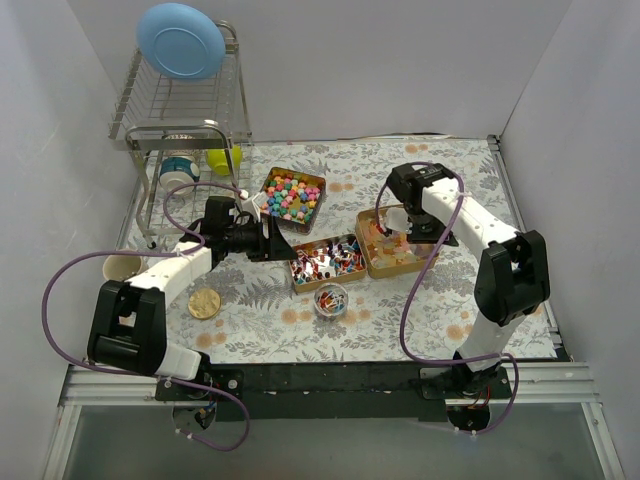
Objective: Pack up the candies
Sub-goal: Scoop the fake candies from the storage box, then place the fake candies in the packing bottle.
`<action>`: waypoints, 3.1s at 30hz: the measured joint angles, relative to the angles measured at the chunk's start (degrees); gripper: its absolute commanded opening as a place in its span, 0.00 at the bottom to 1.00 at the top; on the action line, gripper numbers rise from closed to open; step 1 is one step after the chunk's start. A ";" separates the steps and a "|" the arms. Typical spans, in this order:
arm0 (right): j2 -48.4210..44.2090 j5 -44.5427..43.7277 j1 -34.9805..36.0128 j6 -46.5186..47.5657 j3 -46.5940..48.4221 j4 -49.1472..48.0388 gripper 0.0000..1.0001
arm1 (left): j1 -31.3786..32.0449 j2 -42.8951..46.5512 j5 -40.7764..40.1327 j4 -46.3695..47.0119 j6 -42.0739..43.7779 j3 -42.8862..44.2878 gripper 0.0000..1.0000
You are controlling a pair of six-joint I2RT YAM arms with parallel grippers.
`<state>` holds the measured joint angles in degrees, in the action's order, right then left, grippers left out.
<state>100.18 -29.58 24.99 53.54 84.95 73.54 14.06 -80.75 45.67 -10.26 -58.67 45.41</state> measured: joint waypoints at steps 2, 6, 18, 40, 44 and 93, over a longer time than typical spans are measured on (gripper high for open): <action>-0.37 -0.33 -0.11 -0.37 -0.52 0.11 0.01 | 0.00 -0.39 0.17 0.02 -0.20 0.00 0.58; -0.46 -0.74 -0.35 -1.64 -0.66 0.22 0.01 | 0.00 -0.66 0.24 0.11 -0.44 0.00 0.58; 7.91 -0.28 -0.59 -8.41 2.93 0.22 0.01 | 0.00 -0.61 0.22 0.50 -0.74 -0.17 0.58; 25.09 5.40 2.56 -13.33 19.21 1.75 0.01 | 0.00 -0.44 0.20 1.73 -0.87 -1.25 0.58; 28.02 8.31 2.91 -13.00 25.53 2.51 0.01 | 0.00 -0.13 0.15 1.68 -0.46 -1.70 0.58; -4.76 9.77 17.79 3.56 2.08 -5.07 0.01 | -1.29 4.81 -3.19 -0.17 5.31 -3.80 0.59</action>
<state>95.42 -19.81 42.78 57.10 87.02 68.47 12.78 -75.94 42.48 -10.44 -53.36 41.60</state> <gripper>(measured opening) 0.373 0.589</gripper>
